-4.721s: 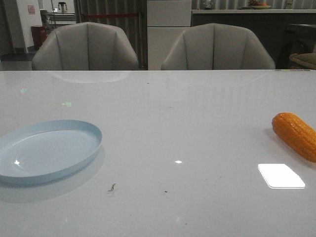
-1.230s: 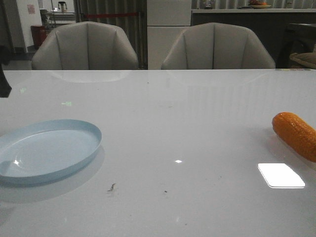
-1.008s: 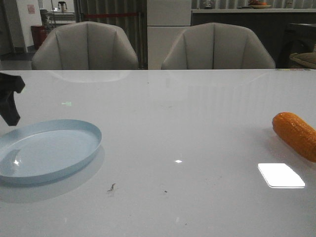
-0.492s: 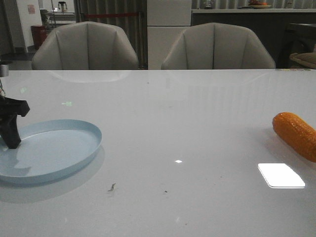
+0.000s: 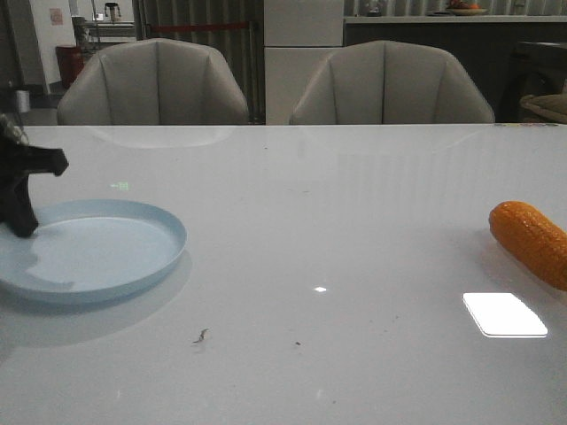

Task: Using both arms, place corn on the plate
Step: 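Lower the left gripper onto the rim of the light blue plate, then lift the plate with the left gripper and carry it toward the table center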

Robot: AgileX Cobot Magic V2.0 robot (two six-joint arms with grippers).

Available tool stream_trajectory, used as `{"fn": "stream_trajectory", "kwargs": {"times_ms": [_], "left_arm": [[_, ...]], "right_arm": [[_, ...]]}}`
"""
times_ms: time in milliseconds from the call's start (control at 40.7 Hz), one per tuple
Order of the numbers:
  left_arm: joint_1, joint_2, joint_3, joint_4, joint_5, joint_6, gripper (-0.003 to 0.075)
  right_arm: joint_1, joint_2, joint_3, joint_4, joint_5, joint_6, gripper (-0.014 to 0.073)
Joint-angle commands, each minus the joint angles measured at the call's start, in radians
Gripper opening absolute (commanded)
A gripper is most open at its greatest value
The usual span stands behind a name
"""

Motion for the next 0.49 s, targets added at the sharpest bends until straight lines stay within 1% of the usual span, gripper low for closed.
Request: {"fn": "stream_trajectory", "kwargs": {"times_ms": [0, 172, 270, 344, 467], "left_arm": [[-0.002, -0.055, -0.115, -0.062, 0.022, -0.001, 0.0102], [-0.004, -0.055, -0.281, -0.214, 0.078, -0.001, 0.0102], [-0.016, -0.055, -0.341, -0.294, 0.085, -0.001, 0.0102], [-0.035, -0.055, -0.372, -0.331, 0.087, -0.001, 0.0102], [-0.083, -0.055, -0.387, -0.338, 0.099, -0.001, 0.0102]], "right_arm": [[0.0, -0.019, -0.037, -0.01, -0.056, -0.003, 0.0445], [0.0, -0.019, -0.037, -0.01, -0.056, -0.003, 0.0445], [0.0, -0.019, -0.037, -0.01, -0.056, -0.003, 0.0445], [0.0, -0.019, -0.037, -0.01, -0.056, -0.003, 0.0445], [0.0, -0.019, -0.037, -0.01, -0.056, -0.003, 0.0445]]}}
